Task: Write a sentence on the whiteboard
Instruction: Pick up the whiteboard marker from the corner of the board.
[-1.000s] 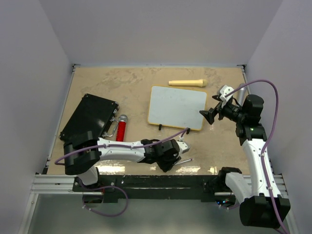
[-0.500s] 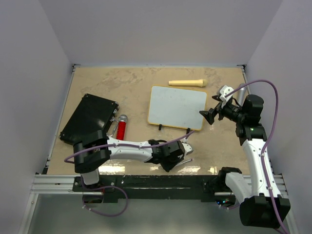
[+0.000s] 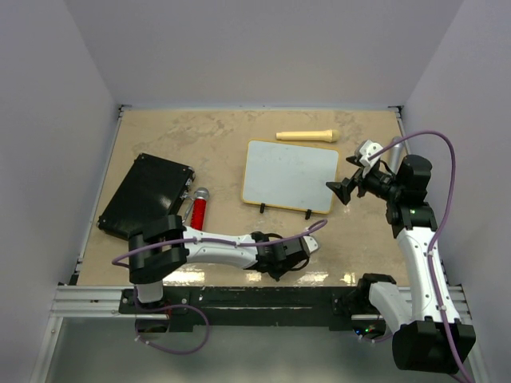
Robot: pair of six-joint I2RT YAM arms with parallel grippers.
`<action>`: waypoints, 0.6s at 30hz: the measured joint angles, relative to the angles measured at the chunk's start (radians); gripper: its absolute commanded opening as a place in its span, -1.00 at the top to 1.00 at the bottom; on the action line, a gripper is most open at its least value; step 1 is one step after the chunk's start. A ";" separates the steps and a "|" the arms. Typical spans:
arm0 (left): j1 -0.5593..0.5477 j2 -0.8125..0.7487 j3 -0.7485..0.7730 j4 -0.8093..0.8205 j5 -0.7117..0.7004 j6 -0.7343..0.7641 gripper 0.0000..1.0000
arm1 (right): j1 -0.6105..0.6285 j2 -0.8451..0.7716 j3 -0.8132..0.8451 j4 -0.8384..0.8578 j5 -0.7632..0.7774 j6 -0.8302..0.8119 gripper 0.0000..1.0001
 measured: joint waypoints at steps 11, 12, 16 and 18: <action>0.032 -0.059 -0.078 0.033 -0.095 0.050 0.82 | 0.000 0.002 0.000 -0.030 -0.018 -0.032 -0.97; 0.044 -0.079 -0.100 0.049 -0.095 0.065 0.82 | 0.000 0.005 0.000 -0.038 -0.027 -0.043 -0.97; 0.081 -0.155 -0.165 0.097 -0.080 0.122 0.83 | 0.000 0.044 0.000 -0.089 -0.071 -0.121 -0.97; 0.092 -0.186 -0.186 0.118 -0.071 0.152 0.84 | 0.000 0.084 0.003 -0.148 -0.109 -0.198 -0.97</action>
